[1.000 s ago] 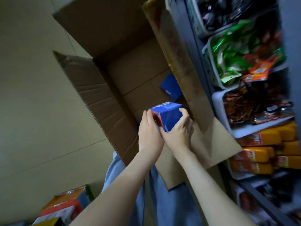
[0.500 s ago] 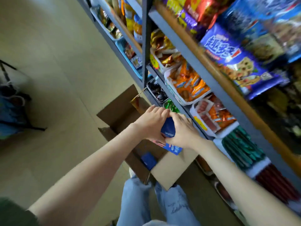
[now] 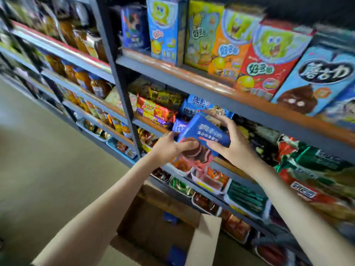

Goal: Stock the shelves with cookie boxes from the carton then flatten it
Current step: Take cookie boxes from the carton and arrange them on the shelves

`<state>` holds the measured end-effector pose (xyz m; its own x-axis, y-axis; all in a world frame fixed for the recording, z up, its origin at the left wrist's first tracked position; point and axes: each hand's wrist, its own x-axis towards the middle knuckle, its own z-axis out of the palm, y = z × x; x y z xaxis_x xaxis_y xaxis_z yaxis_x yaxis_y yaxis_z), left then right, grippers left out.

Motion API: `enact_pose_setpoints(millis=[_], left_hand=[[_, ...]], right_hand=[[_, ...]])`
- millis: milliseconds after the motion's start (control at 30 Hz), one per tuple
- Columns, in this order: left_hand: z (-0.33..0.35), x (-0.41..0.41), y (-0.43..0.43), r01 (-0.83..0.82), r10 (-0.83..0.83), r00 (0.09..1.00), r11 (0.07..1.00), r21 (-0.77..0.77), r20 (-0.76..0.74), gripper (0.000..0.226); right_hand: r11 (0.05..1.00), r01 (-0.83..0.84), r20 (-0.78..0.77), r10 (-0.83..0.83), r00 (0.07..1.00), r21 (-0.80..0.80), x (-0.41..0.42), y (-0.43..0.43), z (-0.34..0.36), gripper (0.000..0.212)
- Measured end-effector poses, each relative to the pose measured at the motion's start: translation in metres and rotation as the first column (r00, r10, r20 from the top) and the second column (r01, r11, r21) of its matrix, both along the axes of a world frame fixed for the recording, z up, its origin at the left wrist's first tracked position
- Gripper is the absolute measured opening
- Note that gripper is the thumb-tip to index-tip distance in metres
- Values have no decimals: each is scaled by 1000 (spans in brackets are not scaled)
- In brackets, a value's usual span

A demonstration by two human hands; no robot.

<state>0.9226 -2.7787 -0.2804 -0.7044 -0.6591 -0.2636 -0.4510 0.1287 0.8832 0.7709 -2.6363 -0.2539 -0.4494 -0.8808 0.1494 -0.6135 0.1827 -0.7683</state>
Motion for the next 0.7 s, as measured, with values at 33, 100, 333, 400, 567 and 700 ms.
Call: enact_pose_setpoints(millis=[33,100,333,400,567,700], left_hand=[[10,-4,1,-16,22,997,997,80,-75,91],[32,-13,4,-18,49,983,985,171,-179,103],[95,-29,23,165,-24,871,955,247,-492,52],[109,-31,25,154,-12,849,962,225,-529,68],[162,-39,40,118,-23,746,988,99,-666,68],[218,-53,61,52,-67,624,998,-44,-779,36]], right_hand=[[998,40,65,-37,997,-46,0,2,10,67],[984,104,204,-73,976,-146,3,3,29,68],[895,166,445,41,895,-415,11,5,95,68],[873,156,413,55,909,-462,11,8,112,76],[786,146,322,71,944,-601,3,15,162,74],[690,122,227,62,972,-713,-4,29,215,72]])
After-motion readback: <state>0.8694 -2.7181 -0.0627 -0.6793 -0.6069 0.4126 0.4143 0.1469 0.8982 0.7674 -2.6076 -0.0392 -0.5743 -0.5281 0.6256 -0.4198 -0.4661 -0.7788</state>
